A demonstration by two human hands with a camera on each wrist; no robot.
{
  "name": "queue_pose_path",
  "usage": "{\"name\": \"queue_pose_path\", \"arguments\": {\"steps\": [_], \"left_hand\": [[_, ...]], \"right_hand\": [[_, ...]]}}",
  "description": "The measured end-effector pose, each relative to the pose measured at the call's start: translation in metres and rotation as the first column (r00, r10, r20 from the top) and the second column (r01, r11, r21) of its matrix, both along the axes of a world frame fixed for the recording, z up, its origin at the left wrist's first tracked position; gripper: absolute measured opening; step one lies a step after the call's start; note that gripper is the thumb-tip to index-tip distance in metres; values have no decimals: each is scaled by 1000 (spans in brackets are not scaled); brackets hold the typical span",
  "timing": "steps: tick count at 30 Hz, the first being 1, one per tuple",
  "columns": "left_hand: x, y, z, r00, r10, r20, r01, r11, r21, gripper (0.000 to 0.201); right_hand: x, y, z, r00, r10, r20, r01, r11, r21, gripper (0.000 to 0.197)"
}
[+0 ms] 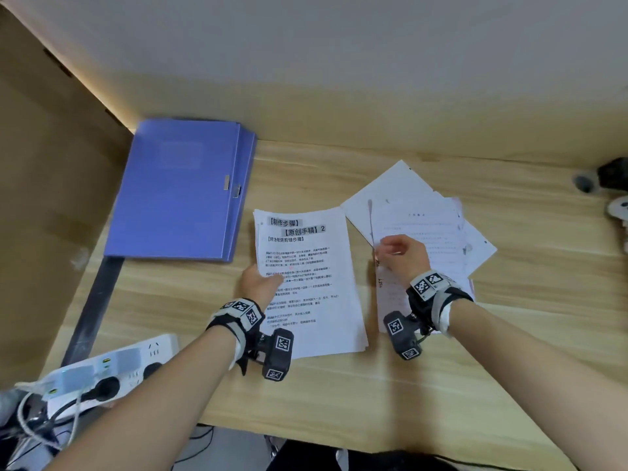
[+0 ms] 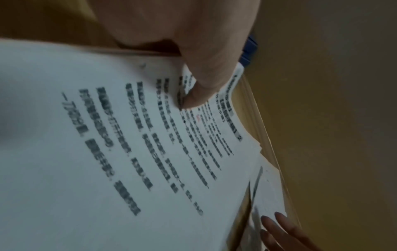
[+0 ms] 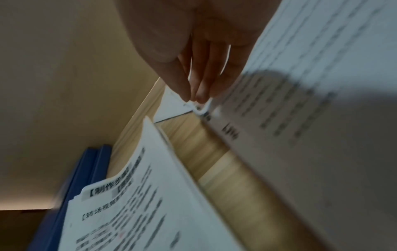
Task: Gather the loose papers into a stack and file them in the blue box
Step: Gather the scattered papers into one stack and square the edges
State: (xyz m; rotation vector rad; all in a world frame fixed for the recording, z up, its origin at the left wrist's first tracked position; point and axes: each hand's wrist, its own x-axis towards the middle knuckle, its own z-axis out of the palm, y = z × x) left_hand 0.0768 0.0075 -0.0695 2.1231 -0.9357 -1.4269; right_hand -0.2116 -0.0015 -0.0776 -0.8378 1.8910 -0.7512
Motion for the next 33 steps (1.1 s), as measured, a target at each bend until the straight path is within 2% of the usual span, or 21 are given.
{"name": "queue_pose_path", "arguments": {"steps": [3, 6, 8, 10, 12, 13, 15, 18, 21, 23, 25, 27, 29, 31, 33], "left_hand": [[-15, -5, 9, 977, 24, 210, -13, 999, -50, 44], [-24, -15, 15, 886, 3, 464, 81, 983, -162, 70], [-35, -24, 21, 880, -27, 474, 169, 951, -260, 74], [-52, -35, 28, 910, -102, 403, 253, 905, -342, 66], [-76, -48, 36, 903, -238, 358, 377, 840, -392, 57], [-89, -55, 39, 878, -326, 350, 455, 795, -402, 53], [-116, -71, 44, 786, -500, 364, 616, 684, -390, 48], [-155, -93, 45, 626, -676, 388, 780, 546, -306, 42], [-192, -112, 40, 484, -753, 446, 875, 437, -211, 41], [-219, -124, 34, 359, -787, 501, 932, 332, -146, 43], [-247, -137, 28, 202, -818, 539, 978, 198, -66, 48], [-274, -147, 23, 52, -815, 577, 997, 74, 15, 56], [-297, -155, 15, -106, -779, 618, 993, -56, 100, 62], [-317, -163, 6, -263, -718, 644, 965, -185, 188, 76], [-332, -173, 0, -346, -677, 649, 938, -240, 250, 94]], "right_hand": [[-33, 3, 4, 991, -19, -136, 22, 1000, 20, 19], [-61, 7, 8, 959, -127, -253, 125, 992, -24, 17], [-80, 10, 10, 941, -121, -317, 127, 992, -2, 26], [-97, 15, 14, 900, -49, -434, 91, 993, 77, 48], [-110, 20, 14, 854, 35, -519, 63, 983, 171, 70], [-114, 23, 12, 835, 84, -544, 49, 973, 225, 74], [-125, 29, 8, 824, 159, -544, 36, 943, 331, 66], [-138, 35, 6, 839, 204, -505, 1, 927, 376, 35], [-153, 44, 3, 919, -36, -393, 124, 972, 199, 29], [-169, 52, 3, 904, -204, -375, 247, 966, 70, 19], [-190, 62, 4, 861, -360, -359, 375, 926, -29, 8], [-209, 73, 7, 798, -467, -382, 482, 874, -62, 8], [-226, 83, 5, 749, -504, -430, 537, 842, -51, 12], [-237, 91, 2, 738, -520, -430, 573, 820, -9, 15], [-244, 96, -3, 742, -531, -410, 587, 809, 14, 16]]}}
